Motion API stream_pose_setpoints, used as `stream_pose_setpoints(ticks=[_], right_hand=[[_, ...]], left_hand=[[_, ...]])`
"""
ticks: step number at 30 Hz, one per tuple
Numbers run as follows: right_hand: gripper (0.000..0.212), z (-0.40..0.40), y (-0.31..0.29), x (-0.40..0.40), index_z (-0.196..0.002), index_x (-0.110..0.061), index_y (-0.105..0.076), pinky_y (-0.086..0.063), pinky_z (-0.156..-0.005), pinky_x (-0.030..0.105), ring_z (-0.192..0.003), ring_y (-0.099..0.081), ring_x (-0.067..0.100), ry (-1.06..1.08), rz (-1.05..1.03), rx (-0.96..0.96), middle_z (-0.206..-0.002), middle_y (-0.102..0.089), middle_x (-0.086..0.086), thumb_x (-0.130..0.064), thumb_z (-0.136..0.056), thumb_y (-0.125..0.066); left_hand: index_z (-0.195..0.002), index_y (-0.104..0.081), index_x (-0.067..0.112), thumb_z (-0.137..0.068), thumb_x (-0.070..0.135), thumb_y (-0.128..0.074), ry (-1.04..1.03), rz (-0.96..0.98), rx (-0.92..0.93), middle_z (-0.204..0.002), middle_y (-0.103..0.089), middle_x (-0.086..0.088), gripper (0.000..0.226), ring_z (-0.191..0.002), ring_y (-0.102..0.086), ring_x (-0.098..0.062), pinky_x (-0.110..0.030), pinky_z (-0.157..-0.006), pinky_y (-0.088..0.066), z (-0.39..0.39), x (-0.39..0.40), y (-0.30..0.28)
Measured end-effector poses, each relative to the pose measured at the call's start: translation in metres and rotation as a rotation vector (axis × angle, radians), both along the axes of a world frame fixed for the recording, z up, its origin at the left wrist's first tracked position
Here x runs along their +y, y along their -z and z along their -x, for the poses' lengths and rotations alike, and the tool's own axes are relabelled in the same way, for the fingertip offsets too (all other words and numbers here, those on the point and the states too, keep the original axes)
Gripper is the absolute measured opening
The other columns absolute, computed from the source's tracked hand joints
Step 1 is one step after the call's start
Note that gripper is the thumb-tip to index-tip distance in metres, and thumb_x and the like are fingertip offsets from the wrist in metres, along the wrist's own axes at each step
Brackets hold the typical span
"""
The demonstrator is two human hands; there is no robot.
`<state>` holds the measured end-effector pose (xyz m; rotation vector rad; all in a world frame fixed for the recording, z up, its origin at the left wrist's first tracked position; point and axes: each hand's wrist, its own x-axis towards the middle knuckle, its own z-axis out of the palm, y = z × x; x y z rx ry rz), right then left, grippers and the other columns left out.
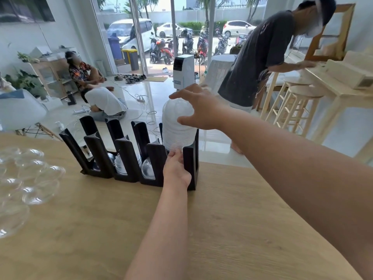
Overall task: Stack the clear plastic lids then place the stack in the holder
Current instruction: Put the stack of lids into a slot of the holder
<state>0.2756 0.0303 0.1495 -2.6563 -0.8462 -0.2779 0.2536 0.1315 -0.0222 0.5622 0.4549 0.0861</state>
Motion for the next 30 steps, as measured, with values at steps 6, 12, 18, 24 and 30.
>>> stream_pose_setpoints(ticks=[6,12,18,24,30], right_hand=[[0.06,-0.013,0.024,0.014,-0.137,-0.042,-0.041,-0.042,-0.093,0.035,-0.12,-0.045,0.024,0.02,0.067,0.161,-0.138,-0.039,0.001,-0.036,-0.082,-0.064],[0.06,-0.023,0.06,0.021,-0.138,-0.041,-0.039,-0.046,-0.09,0.038,-0.119,-0.045,0.025,0.06,0.136,0.242,-0.138,-0.038,0.002,-0.037,-0.082,-0.06],[0.06,-0.033,0.075,0.024,-0.139,-0.041,-0.039,-0.048,-0.089,0.038,-0.115,-0.049,0.026,0.102,0.162,0.293,-0.138,-0.038,0.002,-0.037,-0.082,-0.058],[0.057,-0.036,0.081,0.038,-0.143,-0.039,-0.036,-0.043,-0.086,0.033,-0.124,-0.046,0.029,0.125,0.191,0.36,-0.143,-0.036,0.002,-0.035,-0.088,-0.049],[0.057,-0.032,0.069,0.037,-0.151,-0.026,-0.027,-0.022,-0.113,0.039,-0.145,-0.024,0.027,0.087,0.315,0.436,-0.158,-0.027,0.003,-0.045,-0.098,-0.038]], left_hand=[[-0.093,-0.059,0.021,-0.1,0.009,-0.044,-0.053,0.094,0.162,-0.09,-0.063,0.002,0.021,-0.084,-0.058,-0.01,-0.027,-0.098,-0.04,0.001,-0.002,0.024],[-0.085,-0.057,0.021,-0.098,0.008,-0.042,-0.094,0.105,0.291,-0.08,-0.056,0.005,0.024,-0.069,-0.049,-0.007,-0.019,-0.063,-0.032,-0.001,-0.009,0.057],[-0.099,-0.062,0.016,-0.097,0.007,-0.051,-0.161,0.071,0.35,-0.081,-0.058,0.004,0.015,-0.07,-0.052,-0.006,-0.017,-0.065,-0.04,0.003,-0.012,0.066],[-0.106,-0.067,-0.001,-0.091,0.0,-0.062,-0.297,-0.075,0.395,-0.082,-0.065,-0.006,0.016,-0.075,-0.064,-0.015,-0.025,-0.069,-0.052,0.015,-0.01,0.074],[-0.097,-0.068,0.006,-0.091,0.008,-0.062,-0.226,-0.273,0.425,-0.066,-0.053,-0.001,0.009,-0.055,-0.046,-0.01,-0.019,-0.052,-0.041,0.031,-0.012,0.078]])
